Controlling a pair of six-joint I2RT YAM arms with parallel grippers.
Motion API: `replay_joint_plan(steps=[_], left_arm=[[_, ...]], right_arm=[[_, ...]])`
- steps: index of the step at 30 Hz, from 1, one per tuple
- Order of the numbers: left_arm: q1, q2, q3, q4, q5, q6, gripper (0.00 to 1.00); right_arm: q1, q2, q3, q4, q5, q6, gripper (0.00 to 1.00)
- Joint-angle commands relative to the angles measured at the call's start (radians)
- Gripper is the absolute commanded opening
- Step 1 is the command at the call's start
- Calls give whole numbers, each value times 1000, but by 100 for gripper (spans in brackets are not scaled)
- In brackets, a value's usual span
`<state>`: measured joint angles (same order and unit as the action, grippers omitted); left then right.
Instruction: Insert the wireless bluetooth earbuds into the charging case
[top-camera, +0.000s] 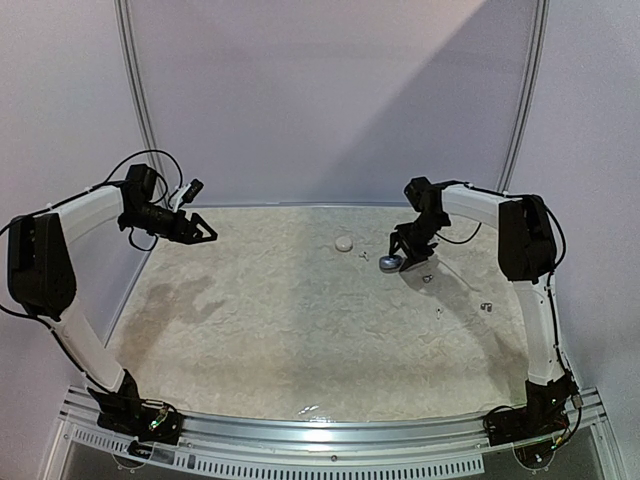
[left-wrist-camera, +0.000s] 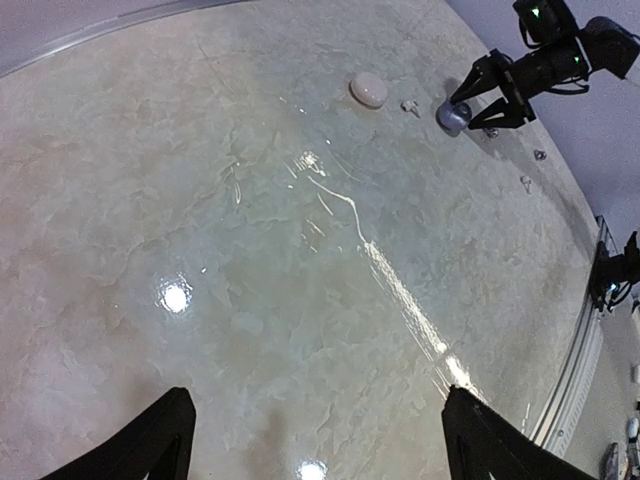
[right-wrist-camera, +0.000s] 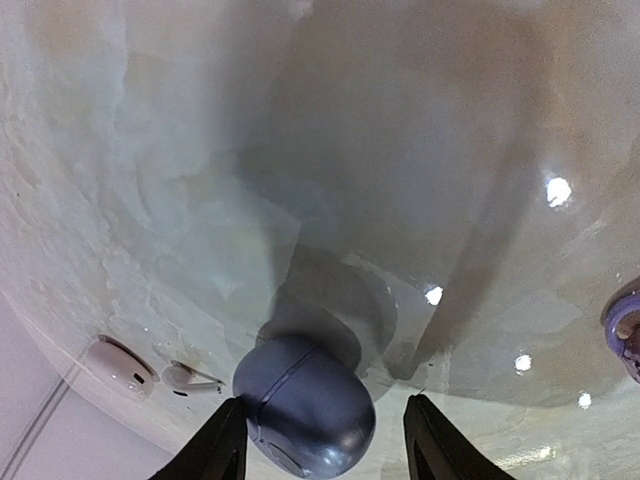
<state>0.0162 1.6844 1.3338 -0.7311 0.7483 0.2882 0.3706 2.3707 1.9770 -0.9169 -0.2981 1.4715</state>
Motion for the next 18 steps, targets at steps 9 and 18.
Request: replay_joint_plan(steps=[9, 18], left_arm=[[7, -9, -13, -14, 1, 18, 88], [7, -3, 2, -25, -1, 25, 88]], right_arm=[[56, -76, -175, -36, 25, -140, 51], [117, -203, -406, 80, 8, -186, 47]])
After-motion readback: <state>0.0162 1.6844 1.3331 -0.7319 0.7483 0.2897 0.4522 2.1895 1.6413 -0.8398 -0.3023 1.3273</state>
